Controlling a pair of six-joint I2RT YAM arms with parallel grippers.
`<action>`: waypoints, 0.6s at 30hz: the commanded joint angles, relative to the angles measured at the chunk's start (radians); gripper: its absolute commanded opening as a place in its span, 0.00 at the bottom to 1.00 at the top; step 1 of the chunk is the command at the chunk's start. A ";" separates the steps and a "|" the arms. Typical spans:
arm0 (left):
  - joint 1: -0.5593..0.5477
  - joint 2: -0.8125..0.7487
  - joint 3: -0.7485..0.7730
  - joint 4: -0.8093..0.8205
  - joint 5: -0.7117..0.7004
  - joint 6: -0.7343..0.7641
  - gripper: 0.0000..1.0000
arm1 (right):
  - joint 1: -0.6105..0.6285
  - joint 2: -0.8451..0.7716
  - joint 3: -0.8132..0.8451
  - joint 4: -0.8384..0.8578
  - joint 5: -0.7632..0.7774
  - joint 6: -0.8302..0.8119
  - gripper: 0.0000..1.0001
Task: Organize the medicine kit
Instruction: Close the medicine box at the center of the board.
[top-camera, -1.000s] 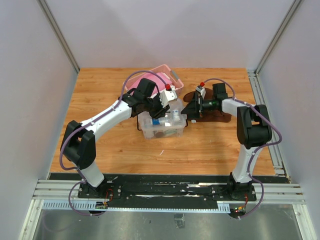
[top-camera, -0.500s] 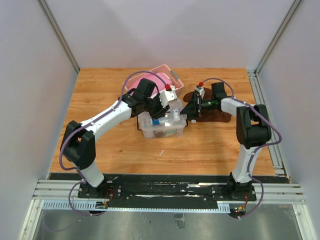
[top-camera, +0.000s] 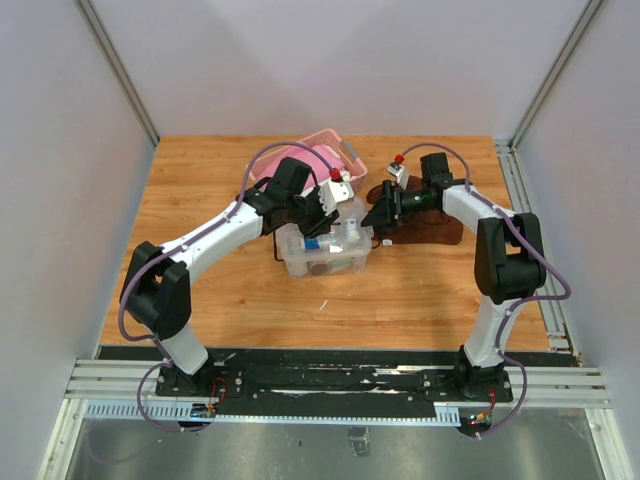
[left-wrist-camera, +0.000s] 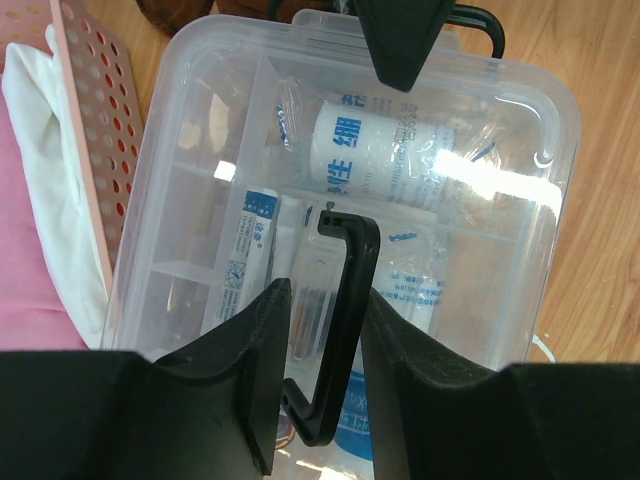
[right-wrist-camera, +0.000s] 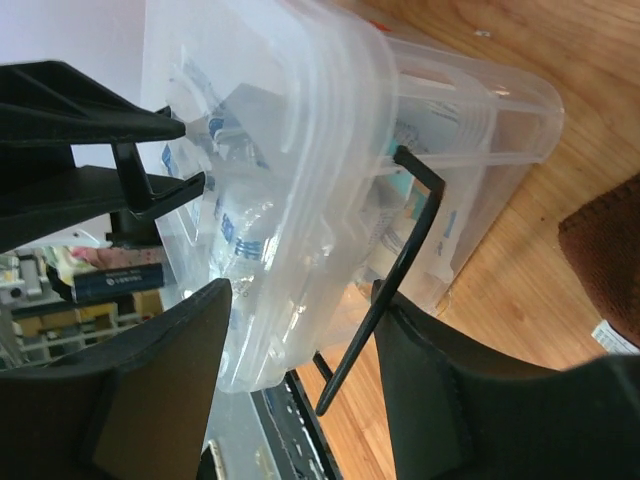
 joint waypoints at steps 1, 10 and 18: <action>0.002 0.041 -0.060 -0.129 -0.056 0.006 0.37 | 0.055 -0.047 0.049 -0.100 0.050 -0.085 0.57; 0.002 0.042 -0.061 -0.131 -0.052 0.004 0.37 | 0.102 -0.103 0.060 -0.177 0.224 -0.153 0.53; 0.002 0.039 -0.062 -0.132 -0.049 0.004 0.37 | 0.140 -0.139 0.082 -0.238 0.386 -0.196 0.57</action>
